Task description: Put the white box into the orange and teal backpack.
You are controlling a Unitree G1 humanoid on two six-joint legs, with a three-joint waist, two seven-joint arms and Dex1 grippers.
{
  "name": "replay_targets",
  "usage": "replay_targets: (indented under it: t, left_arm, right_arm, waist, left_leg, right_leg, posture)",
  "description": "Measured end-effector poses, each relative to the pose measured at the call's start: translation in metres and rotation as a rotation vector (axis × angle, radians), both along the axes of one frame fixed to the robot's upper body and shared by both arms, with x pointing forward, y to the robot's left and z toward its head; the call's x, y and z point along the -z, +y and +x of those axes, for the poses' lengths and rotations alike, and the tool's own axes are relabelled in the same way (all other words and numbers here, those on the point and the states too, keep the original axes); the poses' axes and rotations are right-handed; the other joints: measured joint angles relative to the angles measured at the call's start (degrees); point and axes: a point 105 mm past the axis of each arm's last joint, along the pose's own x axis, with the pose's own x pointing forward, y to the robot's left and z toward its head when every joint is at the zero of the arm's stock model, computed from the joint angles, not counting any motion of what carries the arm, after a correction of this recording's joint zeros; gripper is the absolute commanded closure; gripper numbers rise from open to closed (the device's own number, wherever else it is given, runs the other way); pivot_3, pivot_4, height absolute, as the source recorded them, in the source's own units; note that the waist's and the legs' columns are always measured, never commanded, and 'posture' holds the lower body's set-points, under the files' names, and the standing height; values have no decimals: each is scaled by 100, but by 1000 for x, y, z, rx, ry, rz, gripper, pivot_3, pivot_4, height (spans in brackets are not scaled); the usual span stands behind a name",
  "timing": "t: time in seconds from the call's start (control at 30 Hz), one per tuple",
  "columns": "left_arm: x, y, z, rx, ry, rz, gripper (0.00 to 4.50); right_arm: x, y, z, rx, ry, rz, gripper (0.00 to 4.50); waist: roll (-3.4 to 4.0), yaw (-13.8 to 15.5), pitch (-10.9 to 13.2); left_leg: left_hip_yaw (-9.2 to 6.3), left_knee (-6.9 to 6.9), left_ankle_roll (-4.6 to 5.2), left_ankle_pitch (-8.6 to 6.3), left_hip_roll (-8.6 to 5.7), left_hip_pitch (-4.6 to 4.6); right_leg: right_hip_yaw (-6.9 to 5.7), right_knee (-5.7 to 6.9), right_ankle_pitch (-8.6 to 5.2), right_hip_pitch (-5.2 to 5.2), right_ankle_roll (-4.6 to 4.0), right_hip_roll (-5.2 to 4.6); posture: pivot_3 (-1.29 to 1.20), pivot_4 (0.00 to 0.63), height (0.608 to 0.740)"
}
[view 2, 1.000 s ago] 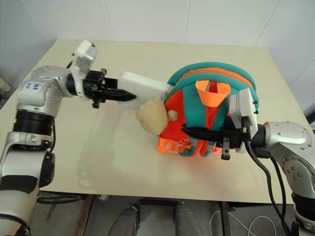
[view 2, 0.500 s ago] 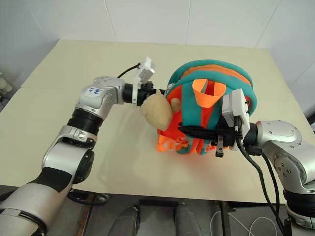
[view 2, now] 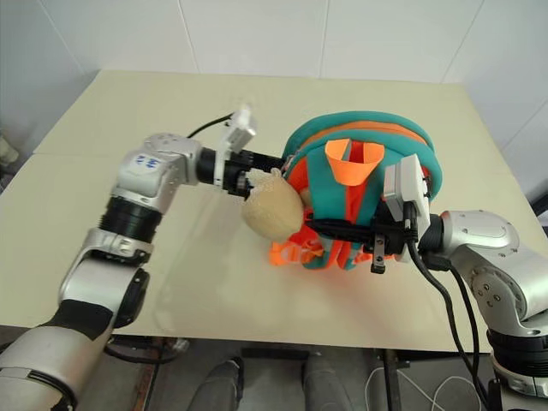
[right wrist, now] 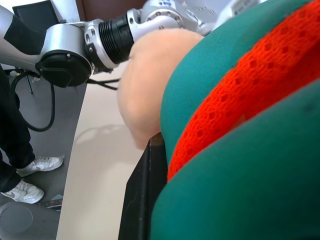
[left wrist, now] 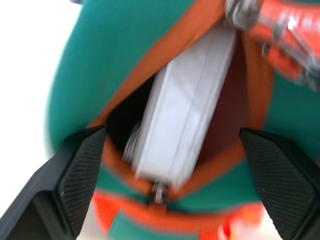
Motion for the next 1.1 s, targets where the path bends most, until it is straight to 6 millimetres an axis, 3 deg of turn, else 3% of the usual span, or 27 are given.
replay_targets:
  t: [0.2, 0.37, 0.47, 0.63, 0.87, 1.1]
  left_arm:
    - [0, 30, -6, -65, -7, 4, 36]
    - [-11, 31, -1, -141, -50, -80, 36]
    - [-6, 22, 0, -157, -10, -96, 607]
    - [0, 11, -1, -160, 46, -129, 2280]
    - [3, 13, 6, -198, 54, -135, 4480]
    - [2, -8, 4, -124, 62, -153, 4480]
  right_arm:
    - [-1, 0, 1, 3, -5, -2, 4500]
    - [0, 3, 3, -4, 0, 2, 4500]
    - [1, 4, 3, -5, 0, 5, 4500]
    - [0, 4, 4, 1, -3, 6, 4500]
    - [2, 4, 5, 31, 3, 9, 4500]
    - [4, 2, 6, 51, 9, 13, 4500]
  waist:
    - [1, 12, 1]
    - [1, 37, 1]
    - [1, 35, 1]
    - [1, 5, 1]
    - [1, 17, 1]
    - [1, 31, 1]
  left_leg:
    - [-1, 1, 0, 0, 0, -1]
    - [-2, 4, 0, 0, -1, -2]
    - [-1, 4, 0, 0, -1, -2]
    - [-1, 1, 1, -1, -1, 0]
    - [0, 4, 1, -1, -2, 0]
    - [0, 2, 1, -1, -2, -2]
  right_leg:
    - [-1, -1, 0, 1, 0, -2]
    - [-2, -2, 0, 3, 0, -3]
    - [-2, -3, 0, 4, 0, -3]
    - [-1, -3, 0, 4, 0, -3]
    - [-1, -3, 0, 4, 0, -3]
    - [-2, -10, 0, 5, 0, -3]
  posture:
    - [0, 150, 740]
    - [0, 150, 740]
    - [0, 150, 740]
    - [0, 150, 740]
    - [0, 150, 740]
    - [0, 150, 740]
